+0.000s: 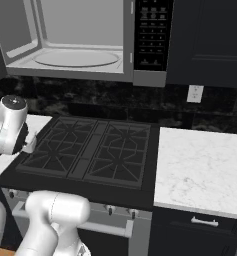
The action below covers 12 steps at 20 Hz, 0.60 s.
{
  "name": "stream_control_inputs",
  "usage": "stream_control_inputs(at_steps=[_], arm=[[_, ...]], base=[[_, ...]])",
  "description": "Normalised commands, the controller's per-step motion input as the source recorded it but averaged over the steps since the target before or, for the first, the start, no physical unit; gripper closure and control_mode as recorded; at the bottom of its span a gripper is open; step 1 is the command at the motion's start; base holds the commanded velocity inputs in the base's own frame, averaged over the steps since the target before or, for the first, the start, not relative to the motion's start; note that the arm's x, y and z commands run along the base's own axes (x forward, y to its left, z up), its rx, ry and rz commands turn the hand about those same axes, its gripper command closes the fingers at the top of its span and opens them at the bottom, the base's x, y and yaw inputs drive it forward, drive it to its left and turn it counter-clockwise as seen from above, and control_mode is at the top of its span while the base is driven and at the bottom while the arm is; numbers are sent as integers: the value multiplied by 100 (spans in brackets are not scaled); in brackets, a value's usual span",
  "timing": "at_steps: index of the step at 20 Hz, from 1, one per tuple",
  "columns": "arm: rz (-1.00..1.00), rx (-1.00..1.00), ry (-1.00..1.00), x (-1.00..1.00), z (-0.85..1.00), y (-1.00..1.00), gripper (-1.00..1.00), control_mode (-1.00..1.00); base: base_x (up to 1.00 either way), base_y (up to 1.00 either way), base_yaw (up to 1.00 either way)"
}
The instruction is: Open the microwave, place the bowl with waffle inside the microwave, then close the microwave door and turn it on.
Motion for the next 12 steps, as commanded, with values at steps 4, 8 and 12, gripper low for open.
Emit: stream_control_inputs(at_steps=[4, 8, 12], arm=[[-3, 2, 13, 14, -48, 38, -100, -100], [0, 0, 11, 0, -37, 44, -100, -100], [0, 0, 5, 0, -24, 48, -100, -100]], base=[[0, 0, 0], [0, 0, 0], [0, 0, 0]])
